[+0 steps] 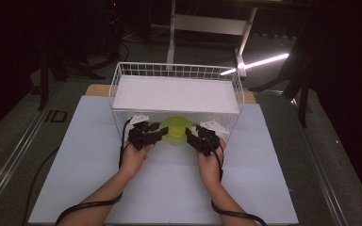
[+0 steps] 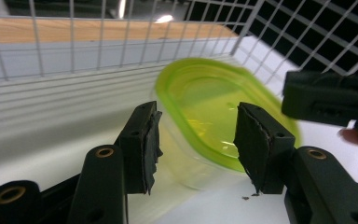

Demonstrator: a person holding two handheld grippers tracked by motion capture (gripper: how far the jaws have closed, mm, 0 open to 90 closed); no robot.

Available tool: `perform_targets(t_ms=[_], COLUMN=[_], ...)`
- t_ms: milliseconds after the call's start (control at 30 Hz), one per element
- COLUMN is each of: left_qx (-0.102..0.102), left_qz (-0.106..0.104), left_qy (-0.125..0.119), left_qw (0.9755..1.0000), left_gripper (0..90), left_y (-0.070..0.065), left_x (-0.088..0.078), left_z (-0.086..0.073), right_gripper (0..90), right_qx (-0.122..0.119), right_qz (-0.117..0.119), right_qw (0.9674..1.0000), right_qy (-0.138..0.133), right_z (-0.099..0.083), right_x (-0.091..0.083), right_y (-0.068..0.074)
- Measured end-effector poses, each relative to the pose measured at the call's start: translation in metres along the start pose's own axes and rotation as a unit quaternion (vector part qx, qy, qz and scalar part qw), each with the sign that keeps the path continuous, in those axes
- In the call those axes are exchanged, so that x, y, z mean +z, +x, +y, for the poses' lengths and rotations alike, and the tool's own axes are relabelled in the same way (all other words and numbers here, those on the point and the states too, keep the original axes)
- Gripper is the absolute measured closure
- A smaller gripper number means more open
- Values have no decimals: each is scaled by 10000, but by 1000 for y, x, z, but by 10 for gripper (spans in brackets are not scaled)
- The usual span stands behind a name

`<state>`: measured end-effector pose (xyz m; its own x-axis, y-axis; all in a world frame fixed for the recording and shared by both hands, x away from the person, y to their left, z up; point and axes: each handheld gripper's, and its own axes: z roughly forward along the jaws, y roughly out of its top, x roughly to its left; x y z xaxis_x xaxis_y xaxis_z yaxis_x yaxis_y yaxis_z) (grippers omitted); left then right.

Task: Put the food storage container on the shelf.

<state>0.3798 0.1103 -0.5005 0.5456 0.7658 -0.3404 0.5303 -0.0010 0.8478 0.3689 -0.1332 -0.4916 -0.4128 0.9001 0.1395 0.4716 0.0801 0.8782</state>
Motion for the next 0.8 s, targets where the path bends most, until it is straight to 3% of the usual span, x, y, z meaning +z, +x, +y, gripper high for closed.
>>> perform_targets(t_ms=[67, 133, 200, 267, 333, 400, 567, 633, 800], left_qx=[148, 132, 184, 257, 377, 374, 476, 493, 565], left_qz=[-3, -38, -50, -82, -70, -181, -252, -594, -385], left_qy=[-23, 1, -7, -37, -70, -35, -29, -14, 55], left_qw=[9999, 9999, 9998, 9996, 9992, 9991, 9985, 9970, 9976], left_gripper=[490, 486, 470, 453, 452, 452, 365, 219, 119], left_y=[-1, -3, -6, -10, -15, -17, -27, -26, -27], left_x=[-4, -9, -15, -24, -33, -42, -58, -64, -69], left_z=[0, -1, -3, -7, -11, -16, -27, -32, -45], right_gripper=[535, 560, 630, 774, 860, 897, 898, 898, 898], right_qx=[-11, -79, -122, -128, -154, -129, -135, -149, -185], right_qz=[77, 162, 211, 282, 367, 474, 610, 614, 575], right_qw=[10000, 9998, 9997, 9995, 9990, 9982, 9962, 9957, 9954], right_qy=[6, -11, -11, 39, 179, 355, 612, 670, 747], right_z=[-1, -2, -5, -9, -13, -18, -28, -30, -32], right_x=[-6, -13, -20, -25, -28, -27, -20, -16, -6], right_y=[3, 8, 12, 17, 21, 25, 32, 34, 38])
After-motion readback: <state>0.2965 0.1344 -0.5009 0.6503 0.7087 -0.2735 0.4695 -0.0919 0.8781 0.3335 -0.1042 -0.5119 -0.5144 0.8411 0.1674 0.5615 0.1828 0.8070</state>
